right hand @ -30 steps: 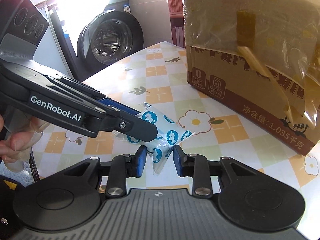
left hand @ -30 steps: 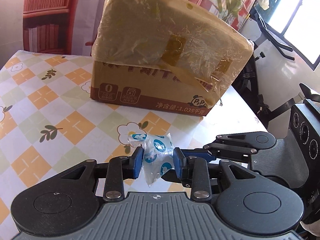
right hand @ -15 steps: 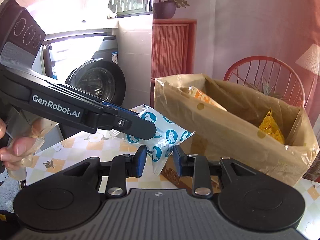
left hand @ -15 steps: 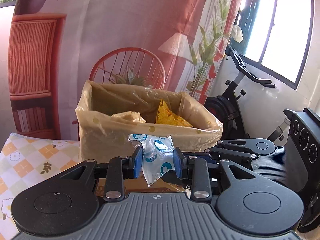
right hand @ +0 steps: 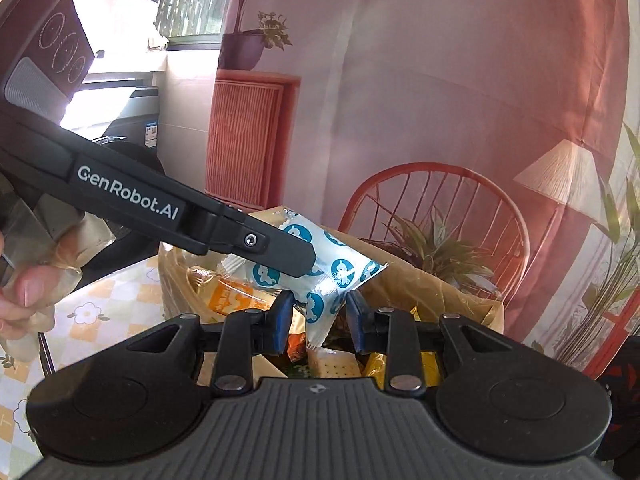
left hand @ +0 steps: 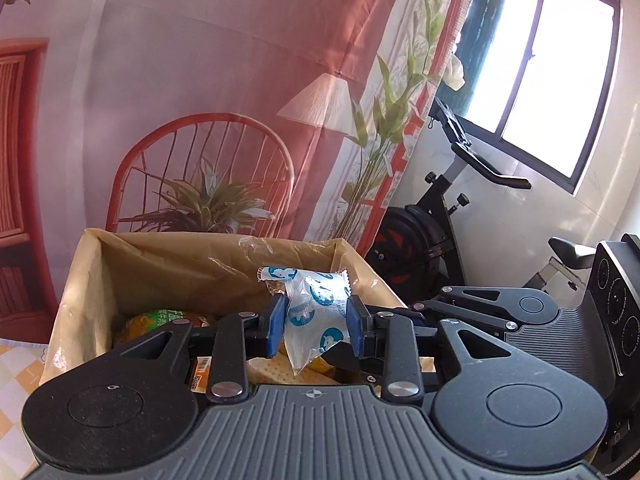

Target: Organize snacks

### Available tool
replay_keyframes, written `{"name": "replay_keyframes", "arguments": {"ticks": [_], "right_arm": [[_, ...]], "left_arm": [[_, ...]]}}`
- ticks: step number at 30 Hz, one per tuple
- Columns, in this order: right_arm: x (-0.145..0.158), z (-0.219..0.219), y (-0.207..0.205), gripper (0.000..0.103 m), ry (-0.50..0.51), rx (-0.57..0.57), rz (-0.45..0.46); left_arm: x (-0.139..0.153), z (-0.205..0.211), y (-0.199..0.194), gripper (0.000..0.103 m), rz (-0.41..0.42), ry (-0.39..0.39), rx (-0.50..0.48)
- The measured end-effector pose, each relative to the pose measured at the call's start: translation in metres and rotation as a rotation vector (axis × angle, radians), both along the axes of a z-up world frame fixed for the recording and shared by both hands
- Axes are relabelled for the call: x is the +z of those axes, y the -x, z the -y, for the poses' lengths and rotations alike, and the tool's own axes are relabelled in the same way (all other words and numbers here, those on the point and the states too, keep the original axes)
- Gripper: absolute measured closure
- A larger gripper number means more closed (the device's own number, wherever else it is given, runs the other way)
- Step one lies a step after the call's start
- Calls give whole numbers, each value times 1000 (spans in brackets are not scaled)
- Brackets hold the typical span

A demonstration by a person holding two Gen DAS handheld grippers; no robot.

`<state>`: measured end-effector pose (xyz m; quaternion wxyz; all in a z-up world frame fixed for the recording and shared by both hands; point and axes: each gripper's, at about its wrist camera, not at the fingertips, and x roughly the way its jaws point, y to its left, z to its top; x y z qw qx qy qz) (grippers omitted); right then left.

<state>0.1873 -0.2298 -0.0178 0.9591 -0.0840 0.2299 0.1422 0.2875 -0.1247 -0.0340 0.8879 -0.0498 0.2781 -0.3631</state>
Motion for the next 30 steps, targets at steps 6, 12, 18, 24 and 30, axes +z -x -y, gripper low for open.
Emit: {"name": "replay_keyframes", "arguments": {"ticks": [6,12,18,24,30], "right_arm": [[-19,19,-20,71,-26,-28,-62],[-27,25,-32,72,-66,-53,-82],[-30,21,-32,72,-43,-70,-106],[-27,25,-27,58,-57,-125,-114],[-13,25,-17,26,-118,-169,-96]], "left_arm": [[-18,14,-21,69,-33,-41,-2],[-28,24,-35,70,-53,-74,2],[-26,19,-29,69,-23,-116,53],[-8,0,-15,45,45,-144,126],[17,-20,11,16,134,-189,239]]}}
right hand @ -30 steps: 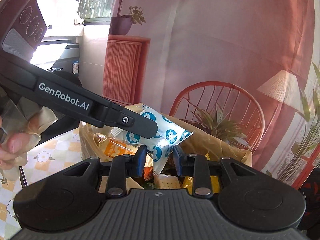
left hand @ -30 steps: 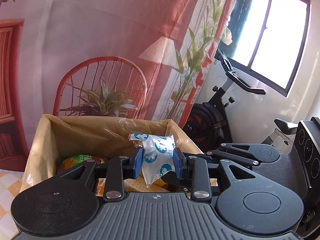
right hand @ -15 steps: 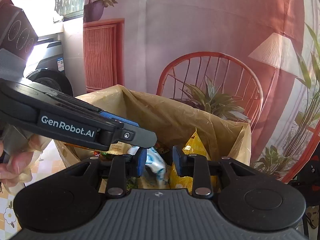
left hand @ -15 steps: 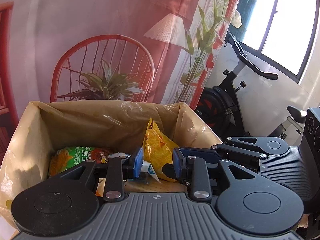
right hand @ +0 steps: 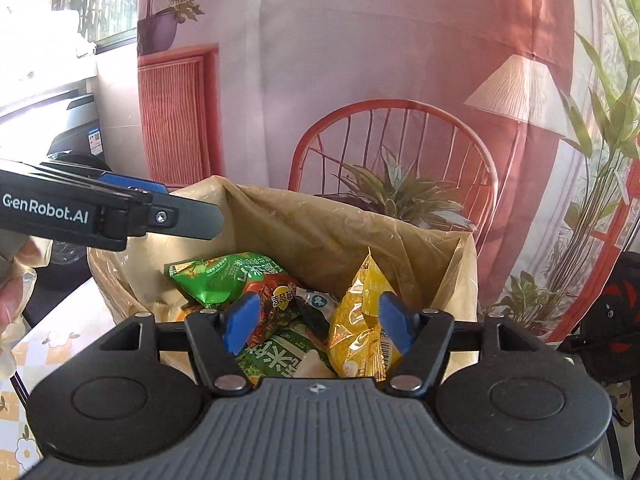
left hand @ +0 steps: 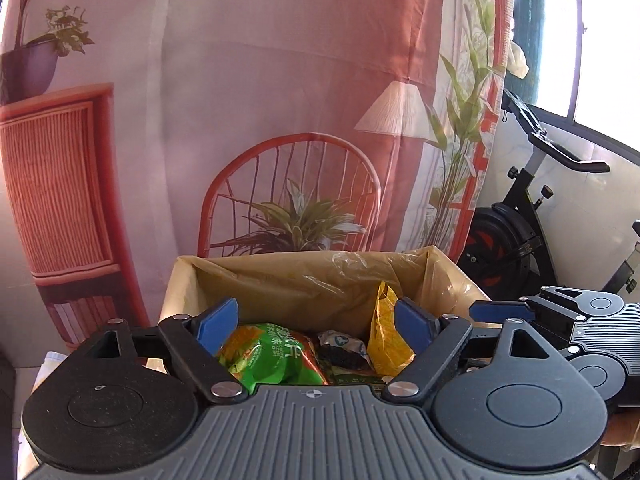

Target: Organize snacks

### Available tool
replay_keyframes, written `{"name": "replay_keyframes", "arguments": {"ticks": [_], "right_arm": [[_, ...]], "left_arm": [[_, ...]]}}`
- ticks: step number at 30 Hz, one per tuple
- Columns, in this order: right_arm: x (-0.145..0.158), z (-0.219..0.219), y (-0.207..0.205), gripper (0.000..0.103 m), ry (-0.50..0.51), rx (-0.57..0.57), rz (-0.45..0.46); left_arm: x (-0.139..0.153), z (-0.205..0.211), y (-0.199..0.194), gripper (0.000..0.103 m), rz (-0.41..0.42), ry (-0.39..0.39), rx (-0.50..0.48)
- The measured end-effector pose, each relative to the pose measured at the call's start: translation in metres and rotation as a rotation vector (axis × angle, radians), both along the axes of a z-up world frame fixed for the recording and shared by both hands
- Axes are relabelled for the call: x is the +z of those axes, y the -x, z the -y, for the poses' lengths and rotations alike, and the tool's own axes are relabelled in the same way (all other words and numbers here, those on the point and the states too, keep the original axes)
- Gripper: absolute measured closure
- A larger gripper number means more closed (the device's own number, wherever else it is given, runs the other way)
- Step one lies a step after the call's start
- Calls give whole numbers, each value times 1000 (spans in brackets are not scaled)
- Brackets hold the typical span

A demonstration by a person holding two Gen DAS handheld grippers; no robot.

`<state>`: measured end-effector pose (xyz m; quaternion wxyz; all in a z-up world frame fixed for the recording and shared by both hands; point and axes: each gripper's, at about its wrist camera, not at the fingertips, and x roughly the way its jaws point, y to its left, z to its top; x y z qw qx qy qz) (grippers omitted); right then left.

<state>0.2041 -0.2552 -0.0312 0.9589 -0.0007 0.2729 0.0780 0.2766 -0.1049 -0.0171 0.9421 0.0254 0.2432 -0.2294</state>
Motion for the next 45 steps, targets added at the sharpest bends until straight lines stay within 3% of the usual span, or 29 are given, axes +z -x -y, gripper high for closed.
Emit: {"name": "replay_keyframes", "arguments": {"ticks": [4,18,28,45], "right_arm": [[12,-2,10,15,-51,-33,12],[48,-27,61,0,-113,-139,91],[52,-36,86,0,-105,-167,87],[51,-43,101,0,-77,-180,94]], "left_arm": [[13,-14,18,14,43,-15,37],[51,-56,90,10,159,-61,177],[58,-74,126,10,191,-38,233],[48,-89,143,10,179,-34,253]]}}
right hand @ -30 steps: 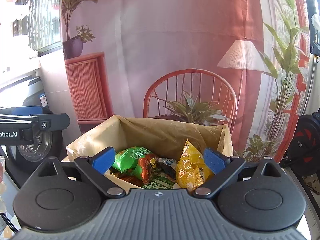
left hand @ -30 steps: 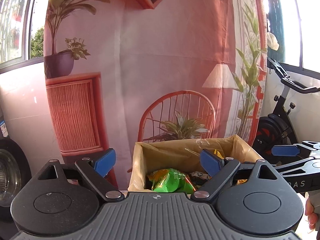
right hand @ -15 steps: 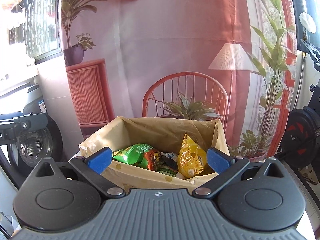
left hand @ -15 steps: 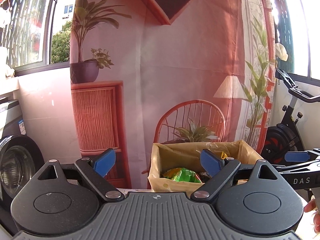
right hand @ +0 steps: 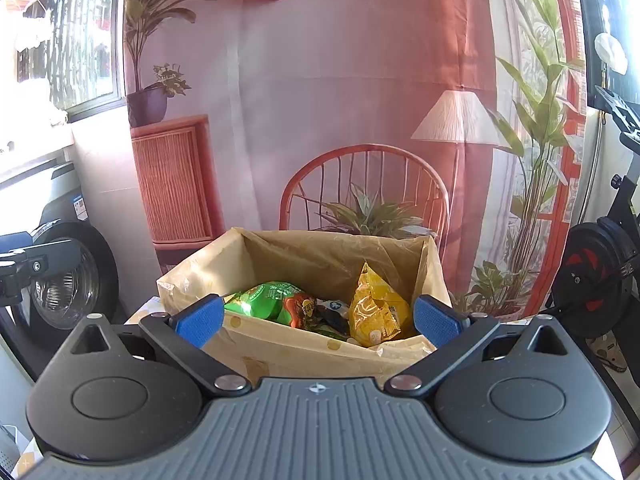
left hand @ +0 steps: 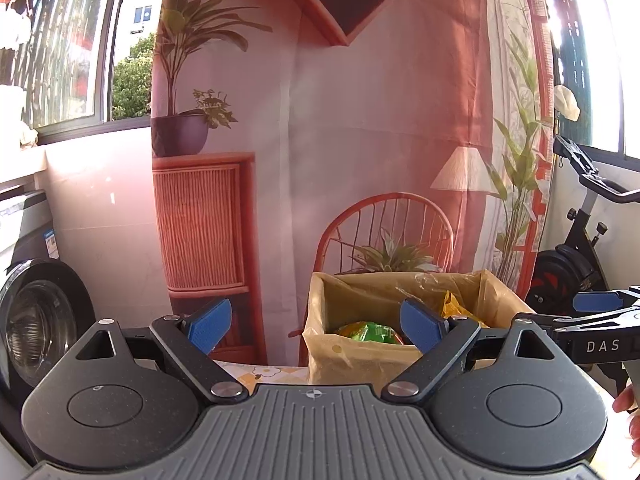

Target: Organize snacks

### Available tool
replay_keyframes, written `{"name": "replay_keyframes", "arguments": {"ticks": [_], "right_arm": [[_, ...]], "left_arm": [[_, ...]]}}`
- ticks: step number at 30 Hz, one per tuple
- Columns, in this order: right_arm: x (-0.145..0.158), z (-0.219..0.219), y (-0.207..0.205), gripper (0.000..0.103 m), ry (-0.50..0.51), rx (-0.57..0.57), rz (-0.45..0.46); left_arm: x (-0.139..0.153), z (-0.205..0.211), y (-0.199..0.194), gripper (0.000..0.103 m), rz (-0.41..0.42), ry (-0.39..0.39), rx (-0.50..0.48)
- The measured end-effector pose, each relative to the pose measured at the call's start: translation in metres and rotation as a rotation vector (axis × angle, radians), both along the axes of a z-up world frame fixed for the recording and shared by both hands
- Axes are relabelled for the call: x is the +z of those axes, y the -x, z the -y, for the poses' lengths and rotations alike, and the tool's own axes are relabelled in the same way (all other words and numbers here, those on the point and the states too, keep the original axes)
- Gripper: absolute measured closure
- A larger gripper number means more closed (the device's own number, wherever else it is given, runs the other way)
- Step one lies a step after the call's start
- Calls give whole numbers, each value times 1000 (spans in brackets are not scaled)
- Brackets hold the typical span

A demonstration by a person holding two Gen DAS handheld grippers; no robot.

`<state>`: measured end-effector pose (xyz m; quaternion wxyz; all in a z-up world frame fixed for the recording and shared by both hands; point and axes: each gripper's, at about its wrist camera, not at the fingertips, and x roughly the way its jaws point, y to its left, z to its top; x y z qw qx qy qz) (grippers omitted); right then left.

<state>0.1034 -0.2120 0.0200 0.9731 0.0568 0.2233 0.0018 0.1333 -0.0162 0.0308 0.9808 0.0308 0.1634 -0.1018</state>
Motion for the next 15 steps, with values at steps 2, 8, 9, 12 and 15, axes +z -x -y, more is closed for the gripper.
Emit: {"name": "replay_keyframes", "arguments": {"ticks": [2,8,9,12,15], "right_arm": [[0,0,0,0,-1,2,0],[2,-2,2,0,1,10,6],[2,-2,2,0,2,11,7],[2,-3,2,0,1,12,7],[1,-3,2,0,-3,12,5]], "left_arm": [[0,-1,0,10,-7,6,6],[-1,-8,-1,11,-26,29,26],[-1,-8,-1,11,-25,30,29],[-2,-9,0,11,-23,24,41],[-1,-10,0,11,-26,31,46]]}}
